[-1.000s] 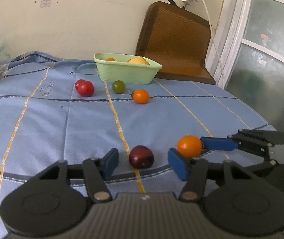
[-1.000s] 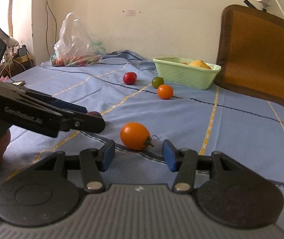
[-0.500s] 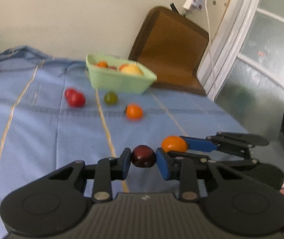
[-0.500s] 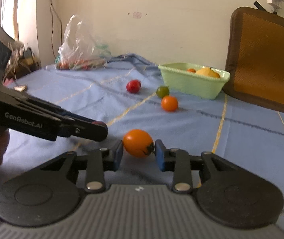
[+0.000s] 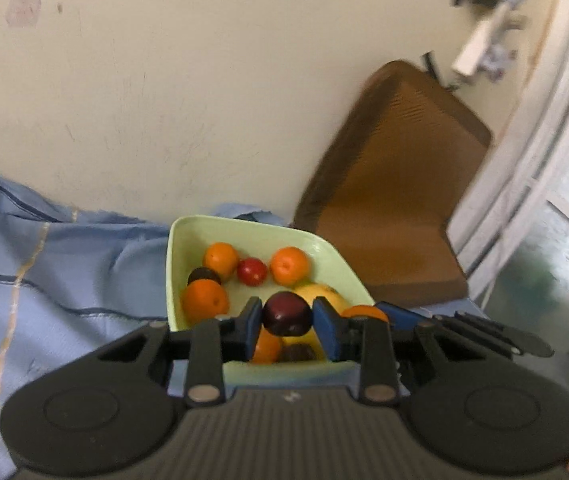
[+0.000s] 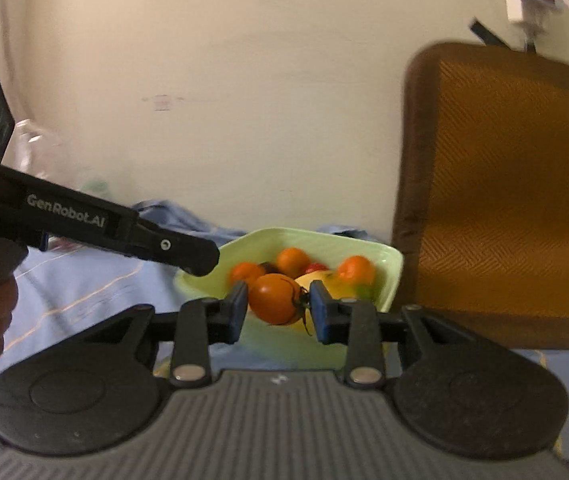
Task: Organize fruits
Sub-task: 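Carry both tomatoes over the green basket and open both grippers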
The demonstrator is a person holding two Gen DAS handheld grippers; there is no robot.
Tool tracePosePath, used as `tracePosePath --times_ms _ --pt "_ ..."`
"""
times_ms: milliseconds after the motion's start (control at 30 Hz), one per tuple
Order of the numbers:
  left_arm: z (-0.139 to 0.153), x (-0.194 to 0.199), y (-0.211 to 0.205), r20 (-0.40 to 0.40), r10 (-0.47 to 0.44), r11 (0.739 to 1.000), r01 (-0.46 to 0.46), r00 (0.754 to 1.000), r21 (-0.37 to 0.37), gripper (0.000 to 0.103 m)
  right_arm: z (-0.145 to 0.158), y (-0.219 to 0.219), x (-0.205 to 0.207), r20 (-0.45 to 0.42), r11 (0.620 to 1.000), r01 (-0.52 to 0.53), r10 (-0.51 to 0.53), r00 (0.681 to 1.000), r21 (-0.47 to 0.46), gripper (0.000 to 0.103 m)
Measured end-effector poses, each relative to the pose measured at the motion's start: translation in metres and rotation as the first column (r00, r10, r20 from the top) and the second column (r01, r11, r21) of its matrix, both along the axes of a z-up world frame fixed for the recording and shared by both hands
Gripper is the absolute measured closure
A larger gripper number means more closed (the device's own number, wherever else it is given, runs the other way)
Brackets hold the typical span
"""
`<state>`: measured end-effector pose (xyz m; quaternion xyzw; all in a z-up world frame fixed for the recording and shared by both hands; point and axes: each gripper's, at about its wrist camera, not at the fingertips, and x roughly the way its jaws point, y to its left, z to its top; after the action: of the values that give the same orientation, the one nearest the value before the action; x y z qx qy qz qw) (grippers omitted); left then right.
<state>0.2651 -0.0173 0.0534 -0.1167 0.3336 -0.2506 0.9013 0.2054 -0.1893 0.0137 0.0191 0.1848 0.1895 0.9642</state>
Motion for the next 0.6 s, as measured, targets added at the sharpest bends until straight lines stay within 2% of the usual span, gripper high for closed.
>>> tracePosePath --times_ms 133,200,333,467,600 --pt "-0.016 0.022 -0.003 -0.033 0.026 1.000 -0.025 0.999 0.010 0.072 -0.006 0.001 0.025 -0.035 0.999 -0.017 0.018 0.999 0.041 0.067" --pt "-0.022 0.024 0.002 -0.049 0.041 0.999 -0.041 0.998 0.003 0.062 -0.006 0.007 0.031 -0.023 0.999 -0.029 0.030 0.999 0.037 0.065" --pt "-0.021 0.023 0.016 -0.052 0.066 0.997 -0.068 0.996 -0.035 0.058 -0.004 0.009 0.037 -0.011 0.998 -0.033 0.034 0.999 0.059 0.058" --pt "-0.010 0.007 0.034 -0.036 0.078 0.993 -0.081 0.996 -0.091 0.058 0.004 -0.001 0.028 0.003 0.997 -0.014 0.014 1.000 0.082 0.058" --pt "-0.002 -0.023 0.060 -0.012 0.086 0.989 -0.087 0.996 -0.115 0.058 0.011 -0.012 0.010 -0.008 0.992 -0.009 0.010 1.000 0.128 0.058"
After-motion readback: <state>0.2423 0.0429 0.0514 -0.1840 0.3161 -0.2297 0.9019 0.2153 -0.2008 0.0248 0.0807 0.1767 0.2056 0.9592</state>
